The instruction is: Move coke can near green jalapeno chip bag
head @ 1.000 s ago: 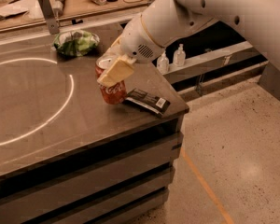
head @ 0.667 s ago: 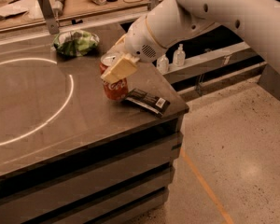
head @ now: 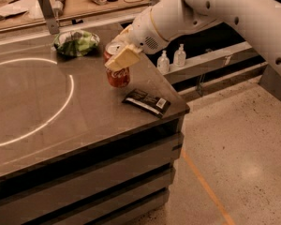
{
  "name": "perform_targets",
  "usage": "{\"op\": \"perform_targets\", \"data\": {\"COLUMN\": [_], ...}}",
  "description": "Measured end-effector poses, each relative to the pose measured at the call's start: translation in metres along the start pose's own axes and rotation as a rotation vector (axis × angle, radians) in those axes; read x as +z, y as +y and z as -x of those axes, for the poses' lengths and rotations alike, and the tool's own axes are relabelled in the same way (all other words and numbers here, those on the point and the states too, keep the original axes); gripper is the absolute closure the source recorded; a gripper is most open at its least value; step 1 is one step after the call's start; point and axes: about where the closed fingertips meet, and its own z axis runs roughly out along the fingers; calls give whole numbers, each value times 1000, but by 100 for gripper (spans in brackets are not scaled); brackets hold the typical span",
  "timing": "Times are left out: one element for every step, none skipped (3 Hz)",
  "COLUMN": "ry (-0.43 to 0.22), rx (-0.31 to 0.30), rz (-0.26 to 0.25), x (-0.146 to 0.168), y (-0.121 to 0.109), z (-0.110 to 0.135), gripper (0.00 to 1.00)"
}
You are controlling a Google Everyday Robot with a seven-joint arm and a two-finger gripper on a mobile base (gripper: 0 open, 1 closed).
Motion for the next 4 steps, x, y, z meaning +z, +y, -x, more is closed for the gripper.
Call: {"op": "perform_targets", "data": {"ry": [6, 3, -4, -12], "rx": [-4, -3, -1, 9], "rz": [-26, -45, -62, -82], "x": [7, 11, 15, 21], "y": [-23, -49, -71, -91], "z": [0, -4, -5, -7], "gripper": [100, 100, 100, 100]}}
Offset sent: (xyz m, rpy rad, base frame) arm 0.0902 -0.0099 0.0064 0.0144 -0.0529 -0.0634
